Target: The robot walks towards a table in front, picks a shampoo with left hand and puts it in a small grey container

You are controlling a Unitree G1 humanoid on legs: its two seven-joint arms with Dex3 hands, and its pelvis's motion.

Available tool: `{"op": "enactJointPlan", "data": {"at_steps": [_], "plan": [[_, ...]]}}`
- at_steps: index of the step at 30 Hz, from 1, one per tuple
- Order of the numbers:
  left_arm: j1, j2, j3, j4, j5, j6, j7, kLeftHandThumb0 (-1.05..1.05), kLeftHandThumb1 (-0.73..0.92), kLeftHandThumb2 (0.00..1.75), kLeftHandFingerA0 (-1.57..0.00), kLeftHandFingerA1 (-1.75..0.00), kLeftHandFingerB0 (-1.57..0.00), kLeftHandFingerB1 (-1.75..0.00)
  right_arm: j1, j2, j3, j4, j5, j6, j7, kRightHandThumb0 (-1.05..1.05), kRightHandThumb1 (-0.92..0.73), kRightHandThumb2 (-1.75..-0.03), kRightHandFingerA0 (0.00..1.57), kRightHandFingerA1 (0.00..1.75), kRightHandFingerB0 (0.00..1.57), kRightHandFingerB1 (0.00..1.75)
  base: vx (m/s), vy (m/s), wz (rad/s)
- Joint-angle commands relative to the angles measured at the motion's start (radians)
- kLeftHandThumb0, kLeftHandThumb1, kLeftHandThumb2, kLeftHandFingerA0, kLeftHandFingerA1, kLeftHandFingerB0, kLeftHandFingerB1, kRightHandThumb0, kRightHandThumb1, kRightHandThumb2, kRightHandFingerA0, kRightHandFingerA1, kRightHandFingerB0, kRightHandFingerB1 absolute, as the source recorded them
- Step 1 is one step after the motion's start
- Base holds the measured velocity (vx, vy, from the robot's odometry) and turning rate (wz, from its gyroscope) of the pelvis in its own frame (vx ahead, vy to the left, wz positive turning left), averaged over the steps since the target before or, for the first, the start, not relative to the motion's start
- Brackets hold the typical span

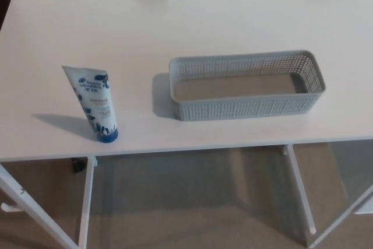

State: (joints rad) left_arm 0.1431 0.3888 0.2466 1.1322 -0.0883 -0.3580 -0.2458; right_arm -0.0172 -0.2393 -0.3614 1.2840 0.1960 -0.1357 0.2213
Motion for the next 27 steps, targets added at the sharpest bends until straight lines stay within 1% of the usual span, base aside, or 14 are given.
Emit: {"op": "enactJointPlan", "data": {"at_steps": [1, 10, 11, 12, 13, 14, 17, 19, 20, 21, 22, 23, 24, 27], "plan": [[0.292, 0.016, 0.121, -0.556, -0.309, 0.068, -0.320, -0.42, 0.39, 0.63, -0.29, -0.44, -0.21, -0.38, 0.022, -0.019, 0.004, -0.004, -0.009, -0.013, 0.003, -0.21, -0.63, -0.58, 0.67, 0.49, 0.49, 0.40, 0.00, 0.000, 0.00], [0.490, 0.099, 0.361, -1.291, -0.701, 0.168, -0.351, -0.35, 0.47, 0.55, -0.23, -0.34, -0.12, -0.28, 0.031, -0.023, 0.029, -0.008, -0.035, -0.038, -0.007, -0.25, -0.65, -0.59, 0.72, 0.50, 0.51, 0.41, 0.00, 0.000, 0.00], [0.463, 0.111, 0.375, -1.303, -0.720, 0.172, -0.351, -0.23, 0.41, 0.90, -0.01, -0.48, 0.00, -0.49, 0.032, -0.022, 0.026, -0.009, -0.031, -0.034, -0.008, -0.25, -0.63, -0.58, 0.75, 0.52, 0.52, 0.42, 0.00, 0.000, 0.00], [0.446, 0.120, 0.385, -1.314, -0.724, 0.181, -0.343, -0.22, 0.42, 0.90, 0.00, -0.48, 0.00, -0.49, 0.034, -0.021, 0.024, -0.010, -0.028, -0.033, -0.007, -0.25, -0.63, -0.59, 0.74, 0.52, 0.52, 0.42, 0.00, 0.000, 0.00], [0.435, 0.127, 0.392, -1.325, -0.722, 0.192, -0.331, -0.22, 0.42, 0.90, 0.00, -0.48, 0.00, -0.49, 0.034, -0.021, 0.023, -0.011, -0.026, -0.032, -0.004, -0.25, -0.63, -0.59, 0.74, 0.52, 0.52, 0.42, 0.00, 0.000, 0.00], [0.406, 0.143, 0.398, -1.312, -0.714, 0.191, -0.337, -0.29, 0.47, 0.56, -0.14, -0.35, -0.07, -0.21, 0.036, -0.021, 0.024, -0.010, -0.027, -0.033, -0.001, -0.24, -0.64, -0.59, 0.72, 0.52, 0.51, 0.42, 0.00, 0.000, 0.00], [0.354, 0.172, 0.419, -1.317, -0.700, 0.210, -0.321, -0.30, 0.48, 0.54, -0.14, -0.34, -0.05, -0.25, 0.038, -0.024, 0.030, -0.008, -0.033, -0.036, 0.002, -0.23, -0.65, -0.59, 0.69, 0.51, 0.50, 0.41, 0.00, 0.000, 0.00], [0.269, 0.217, 0.425, -1.291, -0.684, 0.245, -0.308, -0.22, 0.39, 0.88, -0.01, -0.50, 0.00, -0.49, 0.039, -0.024, 0.034, -0.008, -0.036, -0.039, -0.001, -0.22, -0.67, -0.60, 0.69, 0.51, 0.50, 0.41, 0.00, 0.000, 0.00], [0.249, 0.230, 0.427, -1.284, -0.678, 0.259, -0.310, -0.29, 0.45, 0.53, -0.15, -0.34, -0.07, -0.26, 0.038, -0.023, 0.034, -0.008, -0.035, -0.037, -0.005, -0.20, -0.68, -0.60, 0.70, 0.51, 0.51, 0.42, 0.00, 0.000, 0.00], [0.226, 0.245, 0.426, -1.275, -0.661, 0.264, -0.309, -0.30, 0.43, 0.55, -0.14, -0.35, -0.08, -0.21, 0.036, -0.023, 0.034, -0.008, -0.034, -0.034, -0.009, -0.22, -0.66, -0.59, 0.74, 0.52, 0.52, 0.42, 0.00, 0.000, 0.00], [0.167, 0.274, 0.409, -1.255, -0.630, 0.291, -0.296, -0.25, 0.40, 0.90, -0.02, -0.50, 0.00, -0.49, 0.036, -0.024, 0.040, -0.010, -0.039, -0.036, -0.008, -0.21, -0.69, -0.60, 0.71, 0.51, 0.51, 0.42, 0.00, 0.000, 0.00], [0.157, 0.279, 0.406, -1.253, -0.628, 0.299, -0.293, -0.25, 0.40, 0.90, -0.02, -0.50, 0.00, -0.49, 0.036, -0.024, 0.042, -0.010, -0.040, -0.038, -0.007, -0.21, -0.69, -0.60, 0.71, 0.51, 0.51, 0.42, 0.00, 0.000, 0.00], [0.131, 0.290, 0.397, -1.246, -0.618, 0.318, -0.289, -0.33, 0.47, 0.54, -0.14, -0.34, -0.07, -0.26, 0.031, -0.025, 0.043, -0.007, -0.041, -0.035, -0.009, -0.21, -0.68, -0.60, 0.69, 0.50, 0.51, 0.41, 0.00, 0.000, 0.00], [0.082, 0.306, 0.375, -1.235, -0.606, 0.360, -0.286, -0.27, 0.46, 0.56, -0.11, -0.35, -0.07, -0.22, 0.032, -0.026, 0.040, -0.001, -0.034, -0.032, -0.008, -0.22, -0.64, -0.59, 0.70, 0.50, 0.50, 0.41, 0.00, 0.000, 0.00]]}}
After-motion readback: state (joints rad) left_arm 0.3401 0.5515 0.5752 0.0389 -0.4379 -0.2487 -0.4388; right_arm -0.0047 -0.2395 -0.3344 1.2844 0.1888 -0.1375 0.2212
